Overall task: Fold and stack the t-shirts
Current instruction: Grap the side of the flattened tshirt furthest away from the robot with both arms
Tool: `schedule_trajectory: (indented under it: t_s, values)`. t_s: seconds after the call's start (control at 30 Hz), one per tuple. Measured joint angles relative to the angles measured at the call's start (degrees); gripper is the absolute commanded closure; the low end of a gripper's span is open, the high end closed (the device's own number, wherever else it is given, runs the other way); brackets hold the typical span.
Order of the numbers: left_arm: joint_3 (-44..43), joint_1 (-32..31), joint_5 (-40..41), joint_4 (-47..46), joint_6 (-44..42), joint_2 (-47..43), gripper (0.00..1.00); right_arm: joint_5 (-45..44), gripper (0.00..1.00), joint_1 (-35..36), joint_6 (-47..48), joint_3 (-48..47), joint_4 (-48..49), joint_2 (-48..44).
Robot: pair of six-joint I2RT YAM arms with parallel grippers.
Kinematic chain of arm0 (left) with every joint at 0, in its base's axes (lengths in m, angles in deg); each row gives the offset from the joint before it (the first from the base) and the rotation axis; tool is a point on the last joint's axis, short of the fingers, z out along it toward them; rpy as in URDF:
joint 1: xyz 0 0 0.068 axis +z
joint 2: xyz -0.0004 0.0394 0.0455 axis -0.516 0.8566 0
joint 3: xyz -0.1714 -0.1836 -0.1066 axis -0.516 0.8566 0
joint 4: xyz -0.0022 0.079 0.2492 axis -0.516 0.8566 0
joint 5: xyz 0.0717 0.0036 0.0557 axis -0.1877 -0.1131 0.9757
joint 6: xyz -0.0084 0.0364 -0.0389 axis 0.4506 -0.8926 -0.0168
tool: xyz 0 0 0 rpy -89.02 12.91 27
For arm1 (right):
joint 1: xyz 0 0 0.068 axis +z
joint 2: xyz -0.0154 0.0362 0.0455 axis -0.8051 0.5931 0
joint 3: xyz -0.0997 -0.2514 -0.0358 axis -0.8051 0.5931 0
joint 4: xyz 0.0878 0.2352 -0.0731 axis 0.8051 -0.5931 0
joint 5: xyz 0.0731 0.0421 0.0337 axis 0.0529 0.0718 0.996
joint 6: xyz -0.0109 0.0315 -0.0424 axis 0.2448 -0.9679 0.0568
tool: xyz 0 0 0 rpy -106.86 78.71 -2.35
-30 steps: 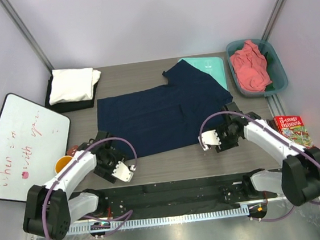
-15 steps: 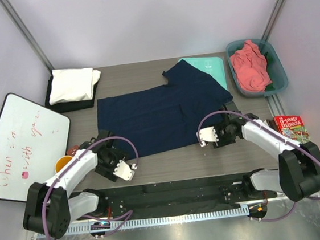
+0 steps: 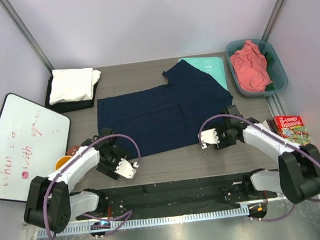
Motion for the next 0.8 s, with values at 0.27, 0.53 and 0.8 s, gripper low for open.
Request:
schedule_trajectory:
  t_s: [0.27, 0.53, 0.8]
  values:
    - [-1.0, -0.4, 0.1, -0.3, 0.5, 1.9, 0.60, -2.1, 0.43, -1.8, -0.7, 0.0, 9.2, 7.1]
    - [-1.9, -0.7, 1.0, -1.1, 1.6, 4.2, 1.00, -3.2, 0.54, -3.5, -0.3, 0.2, 16.3, 9.6]
    - [-3.2, -0.8, 1.0, 1.4, 2.9, 4.8, 1.00, -2.9, 0.88, -4.5, 1.3, 1.1, 14.9, 9.3]
